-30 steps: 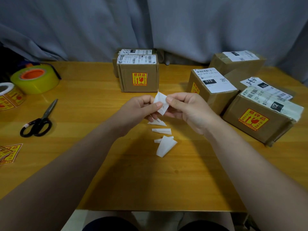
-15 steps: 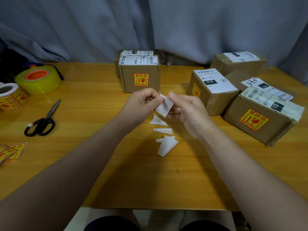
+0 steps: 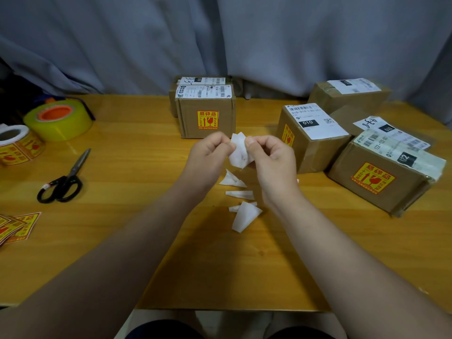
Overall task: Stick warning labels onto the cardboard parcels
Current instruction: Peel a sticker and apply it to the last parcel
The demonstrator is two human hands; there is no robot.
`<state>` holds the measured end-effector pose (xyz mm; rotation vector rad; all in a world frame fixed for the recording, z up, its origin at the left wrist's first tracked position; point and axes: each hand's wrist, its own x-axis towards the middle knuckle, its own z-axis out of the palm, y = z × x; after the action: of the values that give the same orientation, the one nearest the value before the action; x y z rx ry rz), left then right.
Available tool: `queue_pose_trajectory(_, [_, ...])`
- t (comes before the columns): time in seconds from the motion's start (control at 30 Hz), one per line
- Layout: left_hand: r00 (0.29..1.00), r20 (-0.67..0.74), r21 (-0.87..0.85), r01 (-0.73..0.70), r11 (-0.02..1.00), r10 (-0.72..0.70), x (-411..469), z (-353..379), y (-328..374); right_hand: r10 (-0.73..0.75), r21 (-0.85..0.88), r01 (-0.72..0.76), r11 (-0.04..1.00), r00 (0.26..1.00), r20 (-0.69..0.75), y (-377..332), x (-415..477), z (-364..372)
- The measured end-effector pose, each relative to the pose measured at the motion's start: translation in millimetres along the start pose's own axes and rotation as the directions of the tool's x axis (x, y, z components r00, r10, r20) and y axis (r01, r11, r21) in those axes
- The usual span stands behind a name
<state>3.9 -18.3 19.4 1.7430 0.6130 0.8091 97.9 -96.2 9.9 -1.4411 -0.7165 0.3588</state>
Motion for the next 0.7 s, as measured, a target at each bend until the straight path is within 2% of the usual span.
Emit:
queue_pose_trajectory(0.07, [1.0, -0.009, -0.045, 0.027, 0.999, -0.027, -0.6, -0.5, -0.4, -0.055, -0.024, 0.055, 0.998, 0.998, -0.014, 1.0, -2.1, 1.3])
queue_pose_trajectory(0.17, [0.999, 0.04, -0.028, 0.011, 1.0, -0.009, -0.3, -2.4, 1.5, -0.192, -0.085, 0.195, 0.977, 0.981, 0.037, 1.0, -1.7, -0.3])
queue_pose_trajectory(0.23, [0.997, 0.071, 0.016, -0.026, 1.0, 0.025, 1.5, -3.5, 1.3, -0.211, -0.071, 0.216, 0.974, 0.975, 0.07, 0.3, -0.4, -2.4])
queue_pose_trajectory(0.33, [0.99, 0.106, 0.103, -0.107, 0.989, 0.096, 4.6, -6.0, -2.8, -0.084, 0.066, 0.075, 0.995, 0.984, 0.155, 2.7, 0.8, -5.1])
queue_pose_trajectory(0.43, [0.979, 0.146, 0.136, -0.163, 0.977, 0.143, 3.1, -5.0, -4.5, 0.041, 0.285, -0.106, 0.953, 0.973, 0.226, 4.9, 3.1, -8.7])
queue_pose_trajectory(0.5, [0.977, 0.146, 0.177, -0.179, 0.968, 0.155, 3.2, -3.4, -5.2, 0.066, 0.325, -0.144, 0.935, 0.969, 0.238, 3.4, 3.9, -11.4])
queue_pose_trajectory(0.63, [0.973, 0.136, 0.357, -0.226, 0.906, 0.189, 6.8, -7.6, -7.5, -0.116, 0.074, 0.103, 0.992, 0.971, 0.208, -0.4, 5.5, -14.9])
queue_pose_trajectory(0.7, [0.964, 0.147, 0.49, -0.266, 0.83, 0.223, 7.4, -8.4, -5.7, -0.134, 0.004, 0.136, 0.991, 0.97, 0.201, -0.4, 8.1, -15.3])
